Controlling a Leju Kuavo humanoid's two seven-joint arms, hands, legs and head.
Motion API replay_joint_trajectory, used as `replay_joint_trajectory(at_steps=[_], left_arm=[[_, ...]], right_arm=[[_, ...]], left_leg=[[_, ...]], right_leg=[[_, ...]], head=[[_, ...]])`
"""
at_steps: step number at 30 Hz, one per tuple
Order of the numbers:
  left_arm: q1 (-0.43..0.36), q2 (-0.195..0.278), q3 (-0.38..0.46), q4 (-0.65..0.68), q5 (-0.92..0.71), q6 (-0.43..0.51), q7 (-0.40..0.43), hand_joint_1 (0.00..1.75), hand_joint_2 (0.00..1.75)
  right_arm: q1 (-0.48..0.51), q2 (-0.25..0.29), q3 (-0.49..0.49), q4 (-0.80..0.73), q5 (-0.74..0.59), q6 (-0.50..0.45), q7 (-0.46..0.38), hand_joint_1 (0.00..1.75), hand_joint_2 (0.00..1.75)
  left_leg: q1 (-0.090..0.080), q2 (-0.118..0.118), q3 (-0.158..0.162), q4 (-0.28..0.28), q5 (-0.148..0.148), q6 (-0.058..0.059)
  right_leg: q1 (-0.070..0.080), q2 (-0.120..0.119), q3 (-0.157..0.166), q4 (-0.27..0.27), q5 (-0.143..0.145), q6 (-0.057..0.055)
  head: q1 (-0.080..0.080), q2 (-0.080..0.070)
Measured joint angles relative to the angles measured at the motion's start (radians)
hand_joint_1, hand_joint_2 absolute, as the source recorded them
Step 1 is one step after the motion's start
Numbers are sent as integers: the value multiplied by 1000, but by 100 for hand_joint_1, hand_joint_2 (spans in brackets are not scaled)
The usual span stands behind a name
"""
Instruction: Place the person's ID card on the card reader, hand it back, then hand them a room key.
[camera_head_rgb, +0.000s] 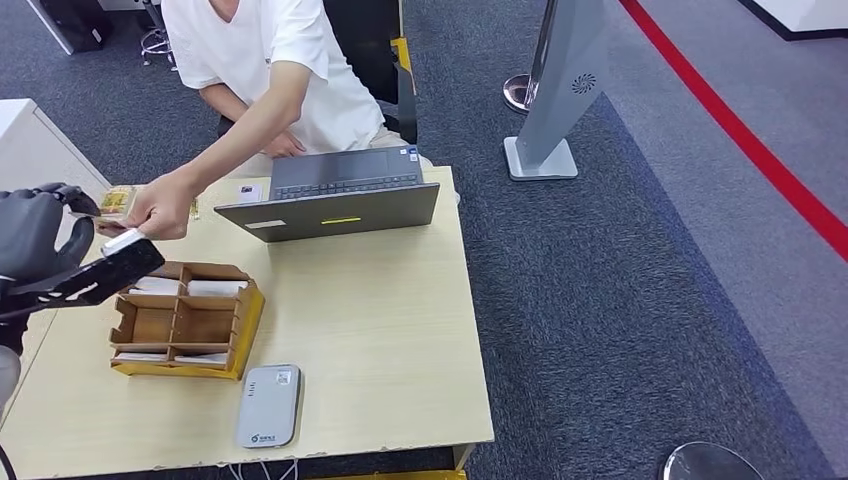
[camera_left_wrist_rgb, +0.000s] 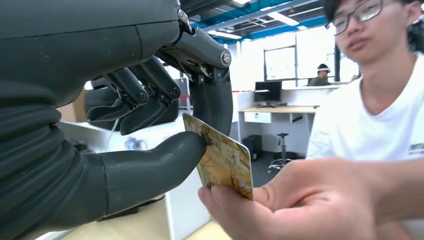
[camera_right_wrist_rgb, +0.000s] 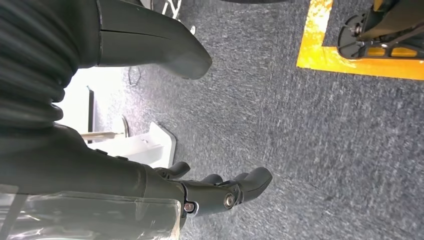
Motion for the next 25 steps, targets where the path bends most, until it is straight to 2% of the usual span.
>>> replay_joint_trajectory(at_steps=[6,10,14,18,25], left_arm=[[-58,15,-24,5,31,-20,10,175,175],[-230,30,-100,70,72,-57,53,175,175],[-327,16,-141,151,54,-53,73,175,175],[-387,-7,-163,243,40,-24,80,0,175],[-395,-32,-165,324,-14,118,80,0,175]], right_arm=[[0,0,-2,0,1,4,0,0,175],[-1,0,-7,0,19,11,0,0,175],[-2,0,-7,0,31,13,-4,0,175],[-6,0,-6,0,45,20,-6,0,175],[-6,0,-2,0,59,22,-1,0,175]], left_leg=[[0,0,0,0,0,0],[0,1,-1,0,0,0],[0,1,-1,0,0,0],[0,1,-1,0,0,0],[0,2,-1,0,0,0]], right_leg=[[0,0,0,0,0,0],[0,1,-1,0,0,0],[0,2,-1,0,0,0],[0,2,-1,0,0,0],[0,2,-1,0,0,0]], head=[[0,0],[1,0],[0,0],[1,0],[1,0]])
